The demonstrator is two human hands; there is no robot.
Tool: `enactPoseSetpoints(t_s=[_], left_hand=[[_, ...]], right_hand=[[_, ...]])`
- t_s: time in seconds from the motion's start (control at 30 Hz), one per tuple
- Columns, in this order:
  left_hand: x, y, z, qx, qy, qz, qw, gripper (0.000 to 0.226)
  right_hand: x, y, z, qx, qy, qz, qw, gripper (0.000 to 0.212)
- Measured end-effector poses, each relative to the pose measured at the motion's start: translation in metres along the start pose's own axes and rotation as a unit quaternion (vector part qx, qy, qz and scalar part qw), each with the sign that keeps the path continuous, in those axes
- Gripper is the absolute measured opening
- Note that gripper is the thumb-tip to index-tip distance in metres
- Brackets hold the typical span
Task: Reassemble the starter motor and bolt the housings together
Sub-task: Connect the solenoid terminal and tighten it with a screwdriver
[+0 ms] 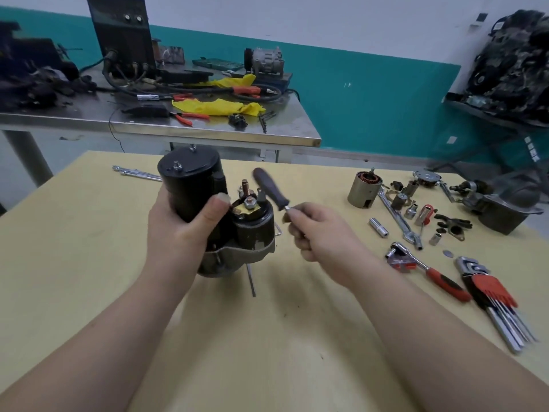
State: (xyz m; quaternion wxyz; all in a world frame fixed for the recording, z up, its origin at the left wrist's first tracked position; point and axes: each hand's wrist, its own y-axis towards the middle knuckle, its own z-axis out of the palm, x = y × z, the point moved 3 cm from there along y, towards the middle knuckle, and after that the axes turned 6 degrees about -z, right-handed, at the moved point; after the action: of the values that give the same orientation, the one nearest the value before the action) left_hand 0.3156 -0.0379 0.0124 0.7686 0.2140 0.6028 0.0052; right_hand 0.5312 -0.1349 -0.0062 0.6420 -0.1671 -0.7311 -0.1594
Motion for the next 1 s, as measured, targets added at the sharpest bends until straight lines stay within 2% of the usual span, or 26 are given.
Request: enactPoseSetpoints(t_s=[0.1,0.23,0.37,0.43,0.53,0.57,0.63,0.7,0.8,0.87,0.93,1.0], left_hand=[[0.005,0.007,-0.012,0.052,-0.015,-0.031,0.998,0.065],[0.003,0.011,-0.013,0.158,-0.034,-0.038,0.986,0.090],[0.004,0.012,-0.012,0.172,-0.022,-0.044,0.984,0.120],[0.003,0.012,-0.010,0.163,-0.029,-0.035,0.986,0.113],[-0.002,0.013,-0.006,0.145,-0.022,-0.010,0.989,0.081],[-0.002,0.013,-0.005,0.140,-0.018,-0.010,0.990,0.077],[0.003,0.015,-0.007,0.147,-0.023,-0.031,0.988,0.093],[0.005,0.014,-0.008,0.172,-0.027,-0.038,0.984,0.110],[0.003,0.011,-0.007,0.172,-0.020,-0.020,0.985,0.093],[0.001,0.008,-0.007,0.147,-0.024,-0.005,0.989,0.083],[-0.001,0.004,-0.007,0.129,-0.019,-0.001,0.992,0.078],[-0.002,0.003,-0.007,0.116,-0.021,0.002,0.993,0.074]], right_hand=[[0.006,0.009,0.031,0.028,-0.044,-0.026,0.998,0.026],[0.028,0.025,0.058,0.072,-0.010,-0.041,0.996,0.031],[0.028,0.032,0.065,0.087,0.012,-0.042,0.995,0.032],[0.023,0.034,0.061,0.092,0.050,-0.052,0.993,0.026],[0.019,0.031,0.058,0.103,0.141,-0.053,0.983,0.026],[0.020,0.028,0.059,0.108,0.169,-0.048,0.979,0.026],[0.025,0.025,0.060,0.121,0.173,-0.062,0.975,0.022],[0.031,0.025,0.062,0.130,0.102,-0.092,0.982,0.015],[0.035,0.026,0.061,0.154,0.019,-0.083,0.984,0.015],[0.034,0.028,0.041,0.145,-0.069,-0.059,0.985,0.026],[0.031,0.033,-0.004,0.070,-0.183,-0.038,0.980,0.035],[0.023,0.035,-0.064,-0.044,-0.313,0.001,0.949,0.040]])
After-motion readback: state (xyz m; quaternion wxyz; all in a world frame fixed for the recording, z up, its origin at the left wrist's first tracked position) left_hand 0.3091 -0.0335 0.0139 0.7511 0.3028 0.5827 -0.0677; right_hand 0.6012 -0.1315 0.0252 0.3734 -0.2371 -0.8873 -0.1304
